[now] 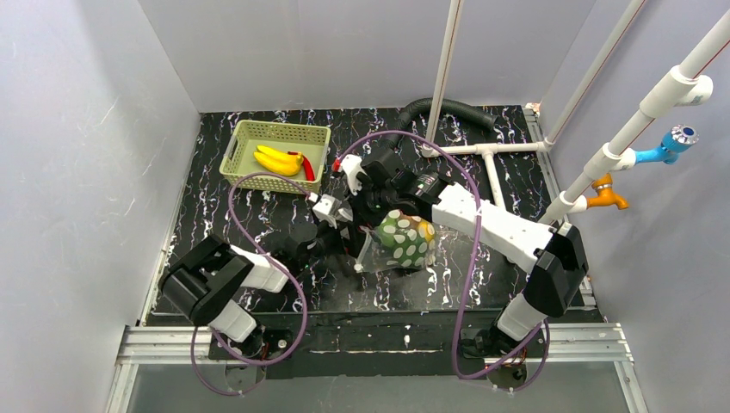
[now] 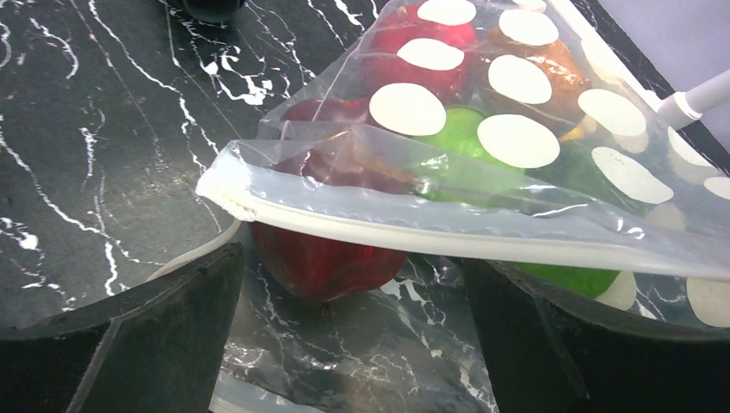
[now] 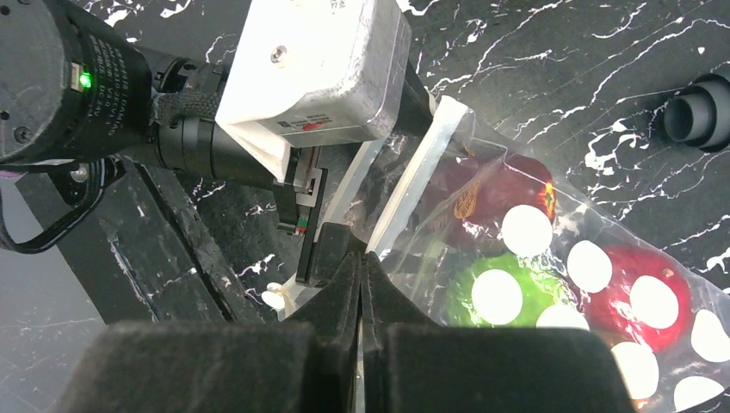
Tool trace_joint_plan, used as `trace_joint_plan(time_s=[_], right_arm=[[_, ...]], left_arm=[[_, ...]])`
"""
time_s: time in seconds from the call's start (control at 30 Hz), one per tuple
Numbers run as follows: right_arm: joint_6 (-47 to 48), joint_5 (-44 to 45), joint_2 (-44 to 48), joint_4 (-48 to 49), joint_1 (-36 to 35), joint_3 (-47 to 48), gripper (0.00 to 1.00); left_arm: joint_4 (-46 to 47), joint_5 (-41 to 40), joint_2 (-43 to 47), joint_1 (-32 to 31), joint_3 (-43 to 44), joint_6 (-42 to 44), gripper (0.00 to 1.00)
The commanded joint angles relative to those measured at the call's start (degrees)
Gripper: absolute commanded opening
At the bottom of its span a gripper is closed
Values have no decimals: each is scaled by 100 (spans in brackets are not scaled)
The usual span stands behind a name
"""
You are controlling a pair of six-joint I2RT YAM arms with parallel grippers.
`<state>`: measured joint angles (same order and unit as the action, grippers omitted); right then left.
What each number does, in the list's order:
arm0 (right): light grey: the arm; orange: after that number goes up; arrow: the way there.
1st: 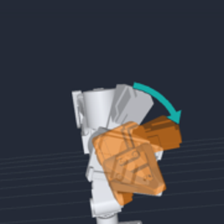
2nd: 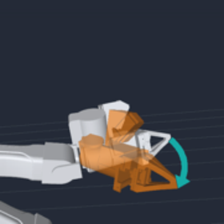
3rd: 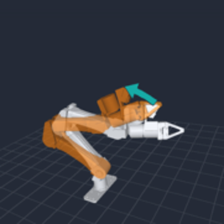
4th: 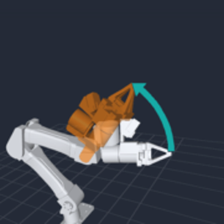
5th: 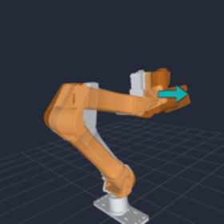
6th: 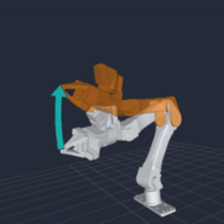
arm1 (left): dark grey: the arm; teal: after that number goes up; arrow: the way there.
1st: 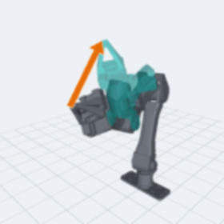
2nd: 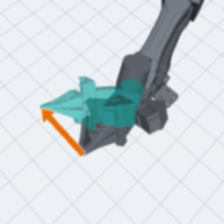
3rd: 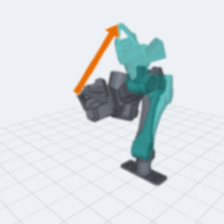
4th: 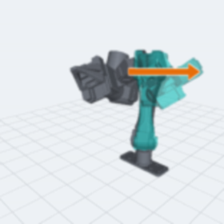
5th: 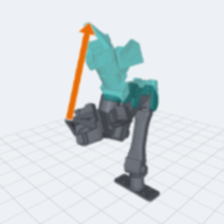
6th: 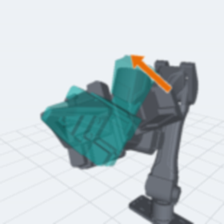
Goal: Open the zip-top bag and remove the fake food
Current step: Pick up the fake fruit from the zipper food storage bag.
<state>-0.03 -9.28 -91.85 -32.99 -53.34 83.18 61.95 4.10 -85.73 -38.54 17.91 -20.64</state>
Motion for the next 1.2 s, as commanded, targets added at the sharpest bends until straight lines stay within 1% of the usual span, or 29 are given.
trace_joint_plan(time_s=[0.0,0.1,0.2,0.3,0.53,0.6,0.63,0.7,0.77,0.83,0.87,0.9,1.0,1.17], right_arm=[[-211,-602,108,30,-125,296,1],[-238,-715,93,18,-115,309,1],[-273,-821,60,-13,-115,363,1],[-295,-885,28,-23,-116,375,1],[-321,-931,19,-20,-107,367,1],[-309,-931,41,-7,-90,345,1],[-320,-928,53,2,-66,326,1],[-322,-943,87,18,-26,299,1],[-315,-941,120,28,17,278,1],[-315,-952,162,45,76,234,1],[-312,-959,186,55,104,220,1],[-313,-970,212,68,129,191,1],[-300,-988,282,97,202,120,1],[-231,-960,386,130,286,14,1]], left_arm=[[906,-110,-393,-53,189,-201,96],[958,-194,-590,-96,293,-203,95],[830,-705,-747,-191,404,-128,95],[824,-1047,-919,-272,542,-95,94],[536,-1404,-1383,-468,938,-7,82],[547,-1411,-1478,-486,958,-3,77],[535,-1400,-1522,-481,967,5,73],[494,-1346,-1532,-491,977,56,59],[467,-1301,-1487,-483,954,122,42],[425,-1260,-1361,-485,918,203,27],[398,-1238,-1271,-484,894,261,22],[346,-1212,-1154,-484,878,326,19],[-3,-1062,-739,-486,832,517,16],[-368,-830,126,-483,475,650,13]])
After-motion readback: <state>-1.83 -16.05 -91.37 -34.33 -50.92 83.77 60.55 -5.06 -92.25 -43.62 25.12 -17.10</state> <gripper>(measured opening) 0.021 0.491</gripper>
